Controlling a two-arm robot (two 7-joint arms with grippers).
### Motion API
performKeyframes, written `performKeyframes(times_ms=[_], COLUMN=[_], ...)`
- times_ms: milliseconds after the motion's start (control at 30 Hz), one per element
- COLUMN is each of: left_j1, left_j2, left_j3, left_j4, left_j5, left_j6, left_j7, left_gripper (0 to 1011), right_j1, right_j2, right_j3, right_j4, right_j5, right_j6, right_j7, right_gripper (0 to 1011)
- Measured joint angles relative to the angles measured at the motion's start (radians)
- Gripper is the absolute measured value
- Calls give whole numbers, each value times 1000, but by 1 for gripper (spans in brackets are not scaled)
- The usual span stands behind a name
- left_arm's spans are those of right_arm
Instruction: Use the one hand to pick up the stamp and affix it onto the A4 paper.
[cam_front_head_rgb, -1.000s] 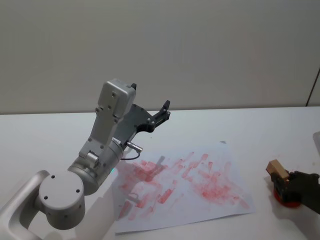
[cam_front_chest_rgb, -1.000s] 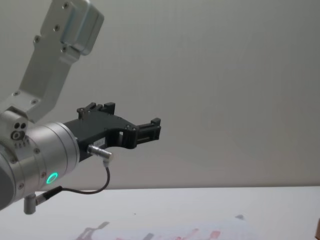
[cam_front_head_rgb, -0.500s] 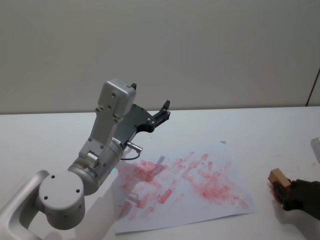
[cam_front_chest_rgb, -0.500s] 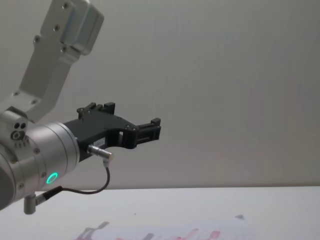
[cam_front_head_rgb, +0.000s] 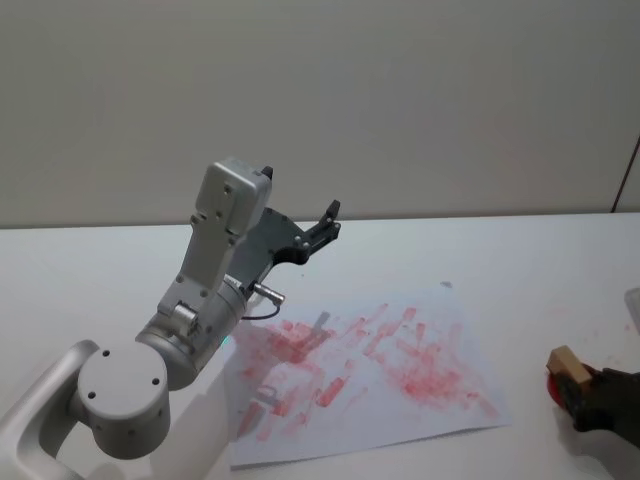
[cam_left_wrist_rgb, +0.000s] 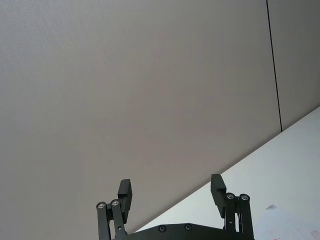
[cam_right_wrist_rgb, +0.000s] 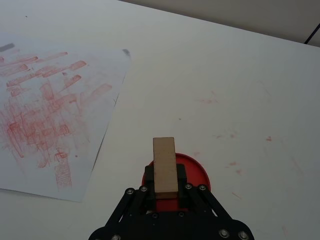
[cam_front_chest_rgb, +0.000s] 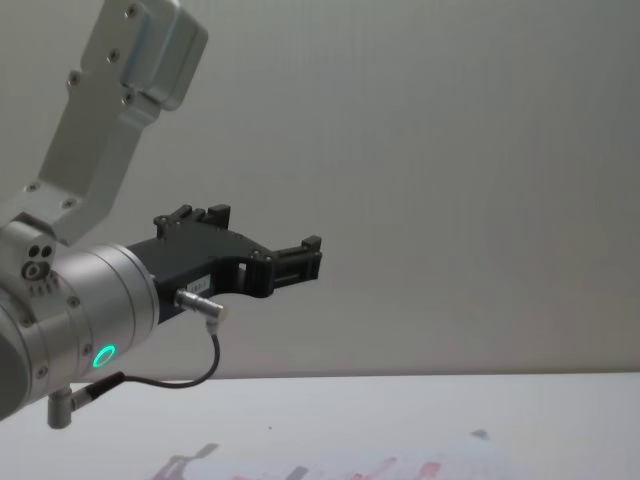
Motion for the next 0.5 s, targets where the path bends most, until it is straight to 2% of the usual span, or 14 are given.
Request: performKeyframes(times_ms=[133,300,333,400,433,467,500], left_j1=[0,0,0,0,0,0,0], left_j2=[0,0,0,0,0,0,0], left_j3=[0,0,0,0,0,0,0], left_j4=[0,0,0,0,0,0,0], left_j5=[0,0,0,0,0,0,0], left_j6=[0,0,0,0,0,0,0], left_j7=[0,0,0,0,0,0,0], left_gripper=[1001,1001,1001,1001,1001,1001,1001], right_j1=[-7,-12,-14,-15,-16,-16,-17], right_j2=[1,2,2,2,2,2,2], right_j3=[1,2,2,3,3,3,3], right_j4=[-6,-9,-10,-11,-12,-12,-12], right_j5=[-4,-7,-8,-8,-9,-9,-10], right_j6=[-1,-1,-1,-1,-2,-2,-2], right_j7=[-10,-17,-19,-20,-22,-22,-23], right_gripper=[220,349,412,448,507,507,555])
